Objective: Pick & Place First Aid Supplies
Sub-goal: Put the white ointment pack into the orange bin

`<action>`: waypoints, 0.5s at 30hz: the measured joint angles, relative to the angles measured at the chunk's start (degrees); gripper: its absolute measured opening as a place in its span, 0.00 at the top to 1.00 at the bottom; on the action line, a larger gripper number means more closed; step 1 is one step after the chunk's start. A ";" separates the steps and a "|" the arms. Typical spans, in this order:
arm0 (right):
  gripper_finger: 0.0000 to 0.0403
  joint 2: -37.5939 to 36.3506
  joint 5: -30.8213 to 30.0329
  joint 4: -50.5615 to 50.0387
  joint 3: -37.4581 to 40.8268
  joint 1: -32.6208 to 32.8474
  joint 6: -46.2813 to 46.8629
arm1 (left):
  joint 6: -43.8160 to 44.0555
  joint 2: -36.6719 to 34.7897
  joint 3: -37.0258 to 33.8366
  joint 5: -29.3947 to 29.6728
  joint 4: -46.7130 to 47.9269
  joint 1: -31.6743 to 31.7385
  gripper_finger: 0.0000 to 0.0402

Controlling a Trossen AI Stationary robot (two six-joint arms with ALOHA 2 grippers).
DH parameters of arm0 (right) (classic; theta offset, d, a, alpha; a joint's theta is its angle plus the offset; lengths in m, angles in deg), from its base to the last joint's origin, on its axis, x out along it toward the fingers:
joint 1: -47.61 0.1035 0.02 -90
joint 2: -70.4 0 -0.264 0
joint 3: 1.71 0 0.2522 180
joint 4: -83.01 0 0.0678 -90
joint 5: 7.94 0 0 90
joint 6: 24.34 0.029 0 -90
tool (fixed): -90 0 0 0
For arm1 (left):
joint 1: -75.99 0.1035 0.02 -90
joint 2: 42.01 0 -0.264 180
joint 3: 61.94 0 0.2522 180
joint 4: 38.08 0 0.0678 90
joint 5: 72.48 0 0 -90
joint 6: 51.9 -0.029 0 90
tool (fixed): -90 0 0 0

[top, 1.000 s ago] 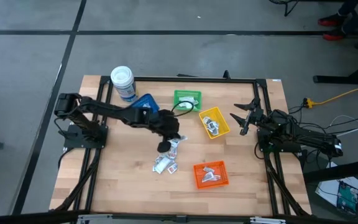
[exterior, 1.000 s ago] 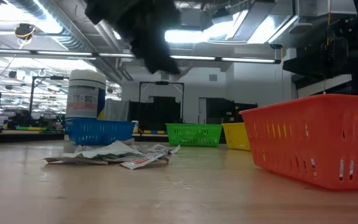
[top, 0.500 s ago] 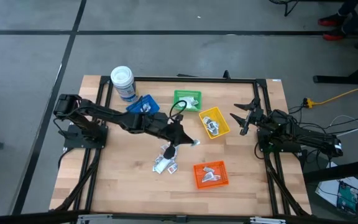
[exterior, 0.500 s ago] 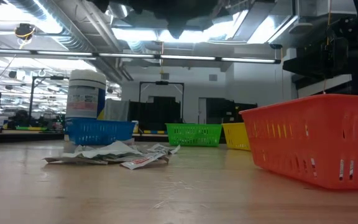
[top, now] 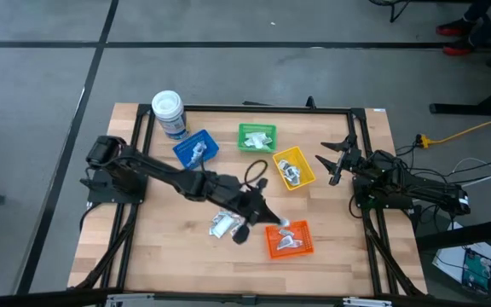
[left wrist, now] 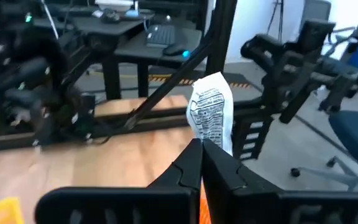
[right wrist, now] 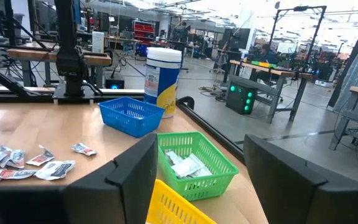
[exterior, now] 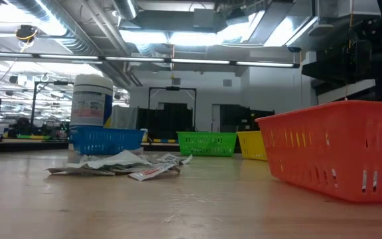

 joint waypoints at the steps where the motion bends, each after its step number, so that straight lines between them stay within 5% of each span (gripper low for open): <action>1: 0.41 0.00 0.00 -0.01 0.00 0.01 0.01 | 0.57 0.92 1.41 0.41 -0.03 -0.57 0.99; 15: 0.41 0.00 0.00 0.02 0.00 0.00 0.00 | 11.62 15.46 10.36 6.22 4.63 -4.36 0.98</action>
